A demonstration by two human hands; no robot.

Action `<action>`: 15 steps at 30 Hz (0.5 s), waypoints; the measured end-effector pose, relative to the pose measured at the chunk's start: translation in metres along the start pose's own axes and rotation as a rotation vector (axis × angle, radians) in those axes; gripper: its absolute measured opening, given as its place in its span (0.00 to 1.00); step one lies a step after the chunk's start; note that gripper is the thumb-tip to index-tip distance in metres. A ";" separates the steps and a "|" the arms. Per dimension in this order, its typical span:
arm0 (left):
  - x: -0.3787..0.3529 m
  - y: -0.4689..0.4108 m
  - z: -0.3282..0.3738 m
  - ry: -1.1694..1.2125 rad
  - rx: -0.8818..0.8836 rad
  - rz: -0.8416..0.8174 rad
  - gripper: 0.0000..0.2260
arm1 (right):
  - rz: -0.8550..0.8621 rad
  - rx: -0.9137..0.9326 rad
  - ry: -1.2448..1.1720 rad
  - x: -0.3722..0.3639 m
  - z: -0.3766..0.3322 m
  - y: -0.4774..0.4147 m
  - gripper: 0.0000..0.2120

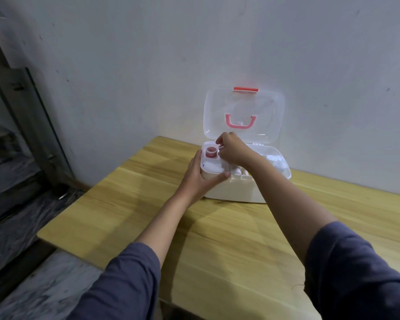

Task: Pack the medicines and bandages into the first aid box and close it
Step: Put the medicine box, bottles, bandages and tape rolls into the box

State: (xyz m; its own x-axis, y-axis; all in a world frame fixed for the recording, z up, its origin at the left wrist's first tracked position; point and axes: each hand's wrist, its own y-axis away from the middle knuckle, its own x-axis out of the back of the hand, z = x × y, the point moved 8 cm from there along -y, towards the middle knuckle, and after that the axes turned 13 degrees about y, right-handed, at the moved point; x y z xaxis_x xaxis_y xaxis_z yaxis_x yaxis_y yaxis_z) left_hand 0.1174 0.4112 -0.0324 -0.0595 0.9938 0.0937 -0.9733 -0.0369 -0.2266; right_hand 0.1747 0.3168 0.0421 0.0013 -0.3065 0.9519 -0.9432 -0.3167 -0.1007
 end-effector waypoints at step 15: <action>-0.001 0.003 0.008 0.045 -0.012 0.035 0.41 | 0.146 -0.028 -0.088 0.010 0.008 0.008 0.14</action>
State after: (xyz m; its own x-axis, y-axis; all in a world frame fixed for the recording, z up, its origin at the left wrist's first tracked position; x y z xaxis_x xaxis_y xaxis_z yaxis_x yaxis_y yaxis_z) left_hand 0.1129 0.4088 -0.0258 -0.0832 0.9956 0.0423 -0.9681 -0.0707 -0.2402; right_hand 0.1695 0.3040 0.0481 -0.1080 -0.4254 0.8985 -0.9442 -0.2389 -0.2266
